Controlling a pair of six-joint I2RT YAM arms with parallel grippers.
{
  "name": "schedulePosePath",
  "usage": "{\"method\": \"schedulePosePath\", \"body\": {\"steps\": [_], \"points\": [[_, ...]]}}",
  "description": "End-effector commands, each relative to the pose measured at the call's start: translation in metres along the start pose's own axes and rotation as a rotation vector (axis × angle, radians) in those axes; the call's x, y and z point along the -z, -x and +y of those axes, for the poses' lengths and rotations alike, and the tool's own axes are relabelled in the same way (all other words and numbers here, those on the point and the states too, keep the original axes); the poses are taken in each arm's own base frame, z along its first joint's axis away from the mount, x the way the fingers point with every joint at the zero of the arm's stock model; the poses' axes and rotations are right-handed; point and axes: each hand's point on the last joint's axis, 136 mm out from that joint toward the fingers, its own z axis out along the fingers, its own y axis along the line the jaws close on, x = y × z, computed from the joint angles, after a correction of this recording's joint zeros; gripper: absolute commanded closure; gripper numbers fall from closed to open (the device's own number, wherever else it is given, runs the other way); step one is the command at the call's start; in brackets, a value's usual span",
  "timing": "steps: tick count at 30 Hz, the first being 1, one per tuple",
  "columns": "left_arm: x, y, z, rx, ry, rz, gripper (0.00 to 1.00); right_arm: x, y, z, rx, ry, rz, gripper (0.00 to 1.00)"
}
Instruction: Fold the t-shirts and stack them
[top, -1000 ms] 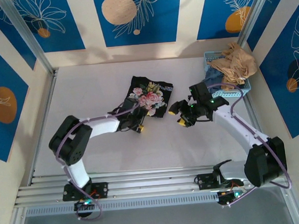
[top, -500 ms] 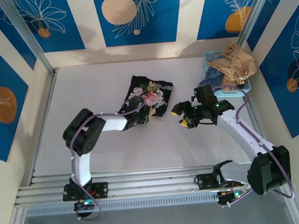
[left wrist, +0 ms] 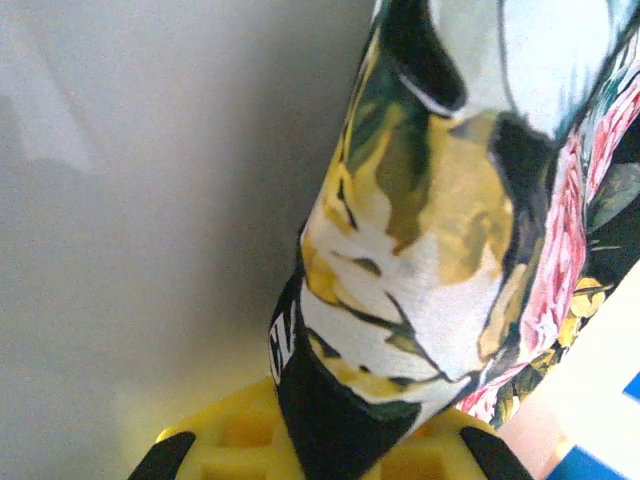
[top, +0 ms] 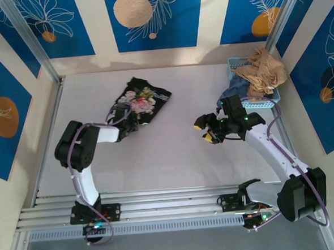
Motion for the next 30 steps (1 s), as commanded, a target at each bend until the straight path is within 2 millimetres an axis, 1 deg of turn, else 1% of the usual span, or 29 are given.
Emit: {"method": "schedulePosePath", "body": {"steps": [1,5,7,11,13,15,17,18,22,25,28,29,30], "points": [[0.016,0.050,0.000,0.035,-0.007,-0.115,1.00,-0.001,-0.006,-0.006,0.000,-0.007,0.032,0.38],[0.034,0.094,0.005,0.071,-0.003,-0.182,1.00,-0.004,-0.004,-0.005,-0.004,-0.007,0.036,0.38],[0.040,0.118,0.004,0.068,0.000,-0.203,1.00,-0.006,-0.004,-0.004,-0.004,-0.007,0.043,0.38],[0.031,0.157,-0.012,0.009,0.002,-0.175,1.00,-0.010,-0.004,-0.003,-0.001,-0.011,0.047,0.38],[0.023,0.177,-0.025,-0.052,0.009,-0.157,1.00,-0.012,-0.004,-0.002,0.000,-0.014,0.052,0.38],[0.014,0.189,-0.034,-0.081,0.015,-0.141,1.00,-0.014,-0.004,-0.001,0.002,-0.015,0.056,0.38],[0.001,0.194,-0.045,-0.085,-0.005,-0.113,1.00,-0.016,-0.005,-0.001,0.004,-0.020,0.061,0.38],[-0.005,0.195,-0.054,-0.092,-0.021,-0.102,1.00,-0.017,-0.005,-0.001,0.006,-0.022,0.065,0.38],[-0.021,0.189,-0.078,-0.124,-0.032,-0.097,1.00,-0.021,-0.006,0.000,0.008,-0.028,0.071,0.38],[-0.031,0.178,-0.085,-0.114,-0.040,-0.088,1.00,-0.022,-0.005,0.002,0.010,-0.031,0.071,0.38],[-0.030,0.171,-0.084,-0.109,-0.025,-0.097,0.99,-0.021,-0.006,0.004,0.014,-0.029,0.066,0.38],[-0.027,0.170,-0.083,-0.108,-0.023,-0.104,0.90,-0.021,-0.006,0.005,0.016,-0.028,0.063,0.37],[-0.021,0.170,-0.085,-0.112,-0.029,-0.110,0.72,-0.019,-0.006,0.006,0.020,-0.028,0.058,0.37]]}}
